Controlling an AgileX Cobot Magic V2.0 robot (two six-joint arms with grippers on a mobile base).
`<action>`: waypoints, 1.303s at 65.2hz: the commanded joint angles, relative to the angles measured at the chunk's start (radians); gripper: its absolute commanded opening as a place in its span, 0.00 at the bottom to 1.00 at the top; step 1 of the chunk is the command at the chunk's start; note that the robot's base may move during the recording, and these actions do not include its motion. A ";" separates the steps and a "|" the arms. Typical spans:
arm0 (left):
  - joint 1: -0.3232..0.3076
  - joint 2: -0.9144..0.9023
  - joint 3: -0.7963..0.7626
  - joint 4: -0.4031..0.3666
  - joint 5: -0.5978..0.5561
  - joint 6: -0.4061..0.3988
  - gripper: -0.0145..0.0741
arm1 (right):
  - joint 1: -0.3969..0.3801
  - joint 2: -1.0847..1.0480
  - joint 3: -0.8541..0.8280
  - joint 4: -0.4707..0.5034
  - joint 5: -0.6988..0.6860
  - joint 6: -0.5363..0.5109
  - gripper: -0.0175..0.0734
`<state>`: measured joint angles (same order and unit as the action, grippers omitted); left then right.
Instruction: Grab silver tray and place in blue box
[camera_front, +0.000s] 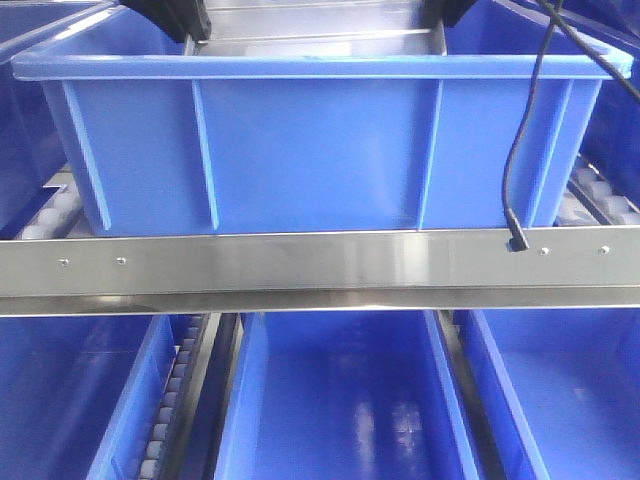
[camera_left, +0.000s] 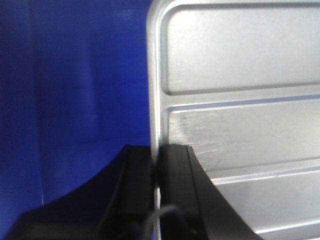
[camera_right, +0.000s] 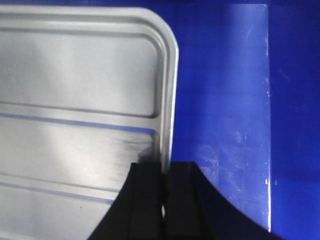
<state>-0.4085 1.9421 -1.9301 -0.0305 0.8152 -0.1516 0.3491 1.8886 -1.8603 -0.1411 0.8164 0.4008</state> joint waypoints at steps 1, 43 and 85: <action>-0.036 -0.056 -0.047 -0.161 -0.128 0.002 0.16 | 0.032 -0.054 -0.044 0.129 -0.147 -0.018 0.26; -0.036 -0.056 -0.047 -0.121 -0.117 0.002 0.16 | 0.032 -0.054 -0.044 0.130 -0.132 -0.018 0.26; -0.036 -0.056 -0.047 -0.116 -0.117 0.002 0.32 | 0.032 -0.055 -0.044 0.130 -0.132 -0.018 0.26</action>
<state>-0.4085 1.9421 -1.9309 -0.0165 0.8152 -0.1516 0.3491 1.8886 -1.8603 -0.1303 0.8182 0.4008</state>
